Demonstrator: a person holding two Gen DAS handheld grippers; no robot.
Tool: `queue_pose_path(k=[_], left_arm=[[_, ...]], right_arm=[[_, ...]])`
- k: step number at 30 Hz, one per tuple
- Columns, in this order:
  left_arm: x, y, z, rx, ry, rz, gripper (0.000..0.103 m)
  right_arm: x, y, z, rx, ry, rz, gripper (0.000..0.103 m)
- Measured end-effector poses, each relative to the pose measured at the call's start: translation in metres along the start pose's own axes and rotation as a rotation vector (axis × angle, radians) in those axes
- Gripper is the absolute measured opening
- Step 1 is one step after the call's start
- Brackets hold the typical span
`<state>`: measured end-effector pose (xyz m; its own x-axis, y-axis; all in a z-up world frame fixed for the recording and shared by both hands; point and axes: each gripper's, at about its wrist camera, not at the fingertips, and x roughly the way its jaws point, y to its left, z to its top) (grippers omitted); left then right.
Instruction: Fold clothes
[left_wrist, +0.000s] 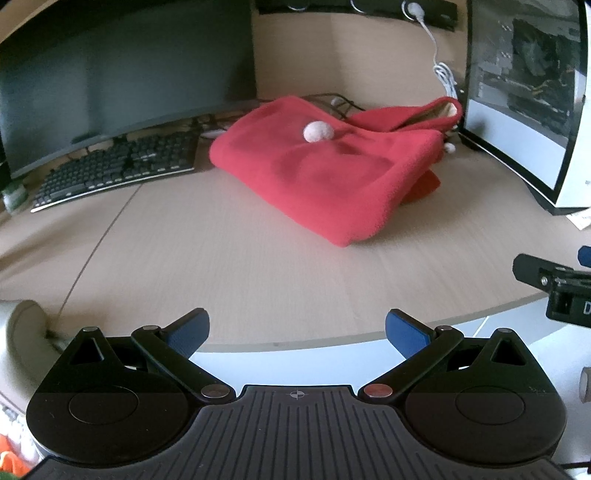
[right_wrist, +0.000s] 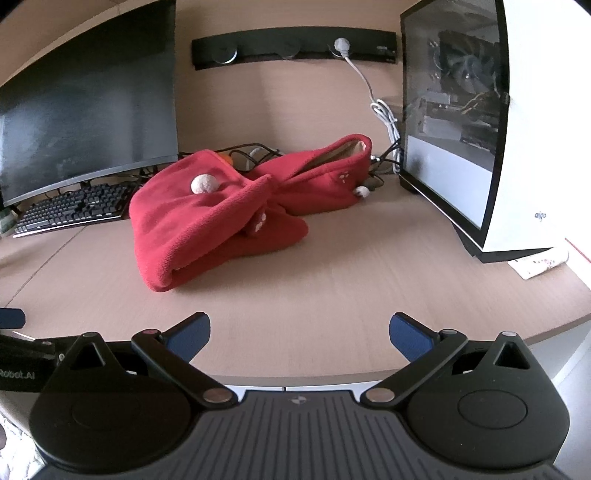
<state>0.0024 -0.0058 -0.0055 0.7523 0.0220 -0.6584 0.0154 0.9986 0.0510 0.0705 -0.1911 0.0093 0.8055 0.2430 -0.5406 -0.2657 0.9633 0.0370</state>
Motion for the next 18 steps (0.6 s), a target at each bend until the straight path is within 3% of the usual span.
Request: queue_pose_path(k=[9, 18], left_arm=[[0.025, 0.007, 0.019, 0.042, 0.008, -0.062, 0.103], [0.063, 0.016, 0.059, 0.078, 0.047, -0.173, 0.103]], right_arm=[[0.021, 0.003, 0.017, 0.021, 0.060, -0.082, 0.103], [0.031, 0.007, 0.049, 0.035, 0.111, -0.186, 0.103]])
